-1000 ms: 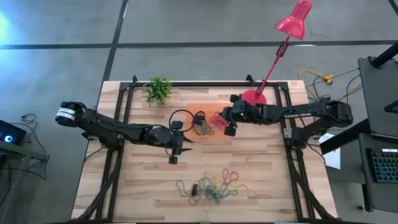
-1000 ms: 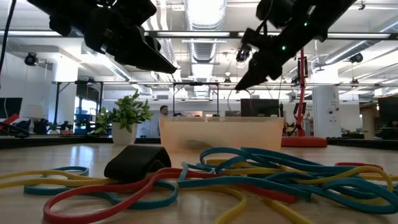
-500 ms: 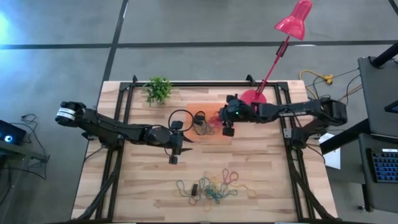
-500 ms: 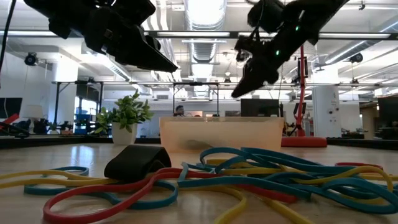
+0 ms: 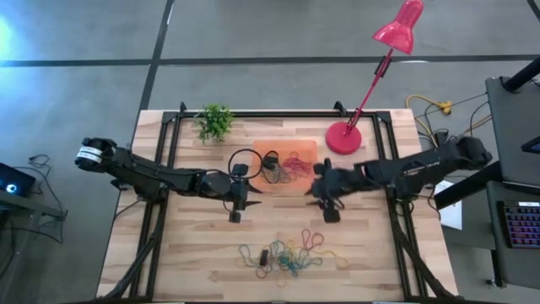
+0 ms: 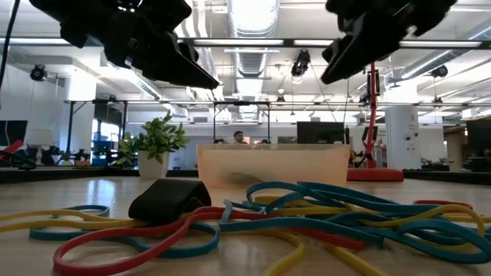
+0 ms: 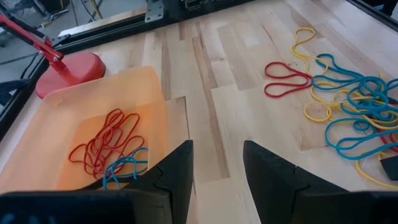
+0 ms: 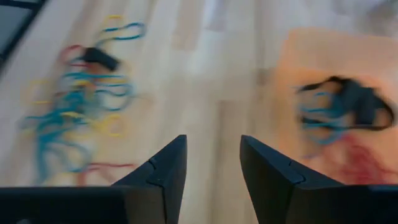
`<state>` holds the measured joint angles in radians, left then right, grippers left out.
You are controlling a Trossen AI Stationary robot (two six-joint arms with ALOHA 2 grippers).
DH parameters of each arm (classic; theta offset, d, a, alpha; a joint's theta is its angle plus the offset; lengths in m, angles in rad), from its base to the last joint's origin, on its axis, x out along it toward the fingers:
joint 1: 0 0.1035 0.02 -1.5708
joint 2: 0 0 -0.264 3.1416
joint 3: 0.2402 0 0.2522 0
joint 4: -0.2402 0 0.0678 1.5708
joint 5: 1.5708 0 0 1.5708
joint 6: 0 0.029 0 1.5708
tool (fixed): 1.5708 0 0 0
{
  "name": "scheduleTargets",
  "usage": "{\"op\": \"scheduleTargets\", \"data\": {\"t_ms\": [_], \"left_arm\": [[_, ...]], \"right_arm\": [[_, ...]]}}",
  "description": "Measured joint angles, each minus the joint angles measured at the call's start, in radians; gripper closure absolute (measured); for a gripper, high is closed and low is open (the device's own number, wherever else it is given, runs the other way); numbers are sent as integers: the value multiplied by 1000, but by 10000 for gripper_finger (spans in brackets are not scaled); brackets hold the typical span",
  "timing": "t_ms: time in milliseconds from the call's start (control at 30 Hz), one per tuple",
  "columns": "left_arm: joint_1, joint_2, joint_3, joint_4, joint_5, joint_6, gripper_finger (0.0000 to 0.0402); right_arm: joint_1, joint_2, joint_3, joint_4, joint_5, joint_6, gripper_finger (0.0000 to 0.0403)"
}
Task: Pick and place rubber bands into bin
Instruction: Put the black rubber band into the bin
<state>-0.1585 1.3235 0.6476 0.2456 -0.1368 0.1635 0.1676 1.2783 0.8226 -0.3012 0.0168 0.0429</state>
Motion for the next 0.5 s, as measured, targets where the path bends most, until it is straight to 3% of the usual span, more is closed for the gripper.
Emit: {"op": "scheduleTargets", "data": {"t_ms": [267, 500], "left_arm": [[0, 0, 0, 1, 0, 0, 276], [0, 0, 1, 9, 0, -1, 276]], "right_arm": [[168, 0, -56, 57, 23, 183, 282], [254, 0, -66, 58, 147, 223, 294]]}}
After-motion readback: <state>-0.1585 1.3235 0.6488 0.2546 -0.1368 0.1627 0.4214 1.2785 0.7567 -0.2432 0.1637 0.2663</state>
